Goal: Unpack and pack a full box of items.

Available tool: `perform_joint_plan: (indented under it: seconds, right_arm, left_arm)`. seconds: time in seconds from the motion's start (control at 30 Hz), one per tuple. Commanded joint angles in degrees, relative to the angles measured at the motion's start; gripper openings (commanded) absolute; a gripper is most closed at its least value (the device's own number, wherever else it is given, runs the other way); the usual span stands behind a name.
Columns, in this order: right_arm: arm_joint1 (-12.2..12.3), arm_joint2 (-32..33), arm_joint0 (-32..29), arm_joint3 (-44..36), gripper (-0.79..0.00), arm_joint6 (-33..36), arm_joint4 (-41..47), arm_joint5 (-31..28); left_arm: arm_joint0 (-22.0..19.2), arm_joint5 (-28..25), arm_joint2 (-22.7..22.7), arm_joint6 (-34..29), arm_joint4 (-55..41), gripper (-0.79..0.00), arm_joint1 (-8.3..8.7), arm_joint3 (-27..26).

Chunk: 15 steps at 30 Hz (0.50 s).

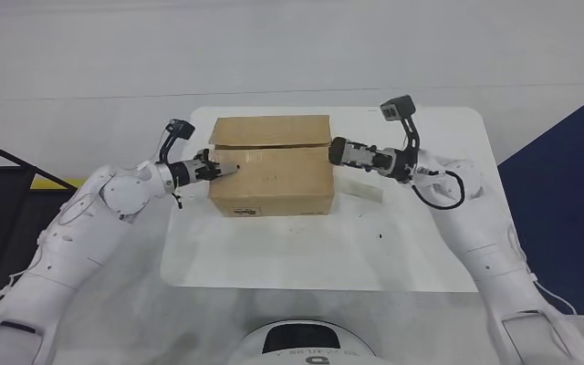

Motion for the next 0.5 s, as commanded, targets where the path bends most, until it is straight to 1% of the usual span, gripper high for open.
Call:
perform_joint_plan:
  seconds: [0.0,0.13,0.23,0.33,0.4,0.47]
  right_arm:
    - [-0.57,-2.17,2.47,3.18,0.0,-2.09,-2.22,2.7]
    - [-2.06,-6.16,6.91,10.91,0.0,-4.88,-2.7,4.45]
    - [-3.04,-7.71,9.13,15.91,0.0,-5.04,0.28,3.47]
    - [-3.69,-8.59,10.89,19.26,0.0,-4.14,2.08,3.49]
    - [-4.01,-9.31,12.15,21.44,0.0,-3.63,1.93,5.52]
    - [-4.39,-10.3,13.56,23.45,0.0,-3.41,1.32,8.78]
  left_arm:
    - [-0.52,0.58,-0.05,-0.06,-0.37,0.0,-0.28,1.04]
    - [-1.13,-0.01,-0.91,0.75,-0.47,0.0,-0.55,2.09]
    - [-0.89,-0.65,-2.49,1.26,-0.4,0.0,-0.37,2.06]
    - [-0.63,-0.92,-4.73,1.39,0.01,0.0,0.04,1.07]
    - [-0.51,-0.77,-6.1,1.52,0.32,0.0,0.27,0.08]
    - [-0.49,-0.21,-6.7,1.43,1.3,0.0,0.32,-0.83]
